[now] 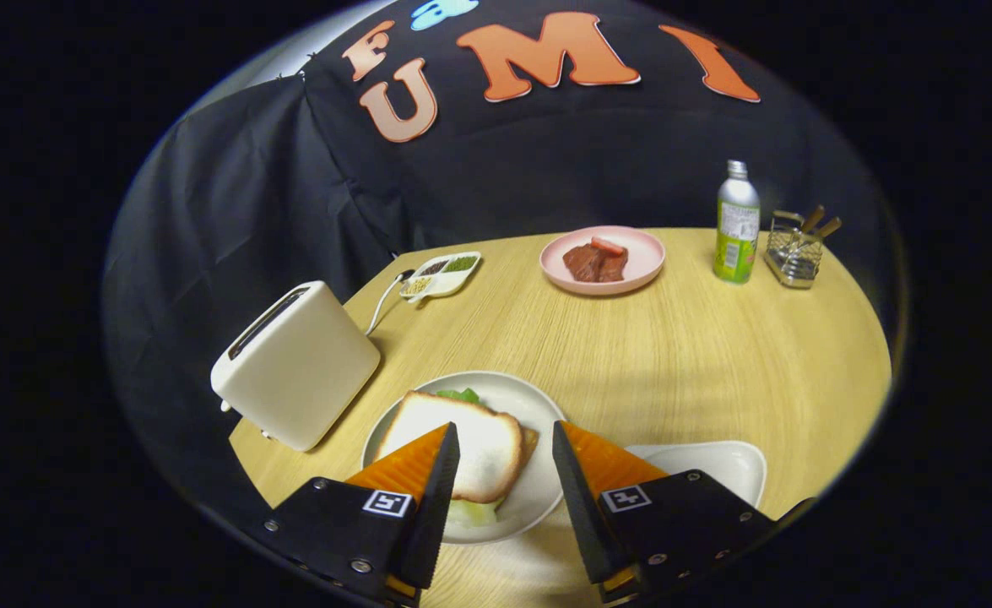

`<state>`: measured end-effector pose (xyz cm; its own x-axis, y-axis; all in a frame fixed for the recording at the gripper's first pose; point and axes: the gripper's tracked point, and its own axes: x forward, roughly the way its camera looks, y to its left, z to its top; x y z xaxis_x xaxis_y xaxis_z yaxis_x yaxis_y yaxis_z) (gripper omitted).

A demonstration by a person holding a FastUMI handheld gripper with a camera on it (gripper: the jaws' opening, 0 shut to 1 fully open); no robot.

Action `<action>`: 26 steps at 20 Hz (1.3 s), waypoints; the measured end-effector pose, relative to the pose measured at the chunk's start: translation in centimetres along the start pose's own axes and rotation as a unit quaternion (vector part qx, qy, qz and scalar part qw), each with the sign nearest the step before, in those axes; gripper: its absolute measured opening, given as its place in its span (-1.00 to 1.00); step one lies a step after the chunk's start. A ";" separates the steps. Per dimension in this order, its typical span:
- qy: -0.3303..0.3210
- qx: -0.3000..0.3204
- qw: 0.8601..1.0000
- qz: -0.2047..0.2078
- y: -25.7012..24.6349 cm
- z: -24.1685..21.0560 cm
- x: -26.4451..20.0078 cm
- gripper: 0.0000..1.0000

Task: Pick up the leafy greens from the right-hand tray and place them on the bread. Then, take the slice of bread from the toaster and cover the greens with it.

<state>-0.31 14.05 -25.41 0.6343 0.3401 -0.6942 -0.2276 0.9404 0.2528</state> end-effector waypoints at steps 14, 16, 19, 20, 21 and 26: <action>-0.282 -0.080 0.951 -0.098 -4.0 11.5 -12.4 0.78; -0.309 -0.096 0.941 -0.105 -3.8 12.3 -13.7 0.79; -0.336 -0.110 0.927 -0.123 -3.7 13.5 -15.1 0.81; -0.338 -0.102 0.927 -0.128 -3.8 13.6 -15.5 0.82; -0.342 -0.096 0.926 -0.126 -3.5 13.6 -15.7 0.82; -0.367 -0.084 0.919 -0.118 -3.0 14.3 -16.4 0.82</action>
<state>0.51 5.56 -5.13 0.9942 0.0907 -0.0585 -0.0907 0.9959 0.0028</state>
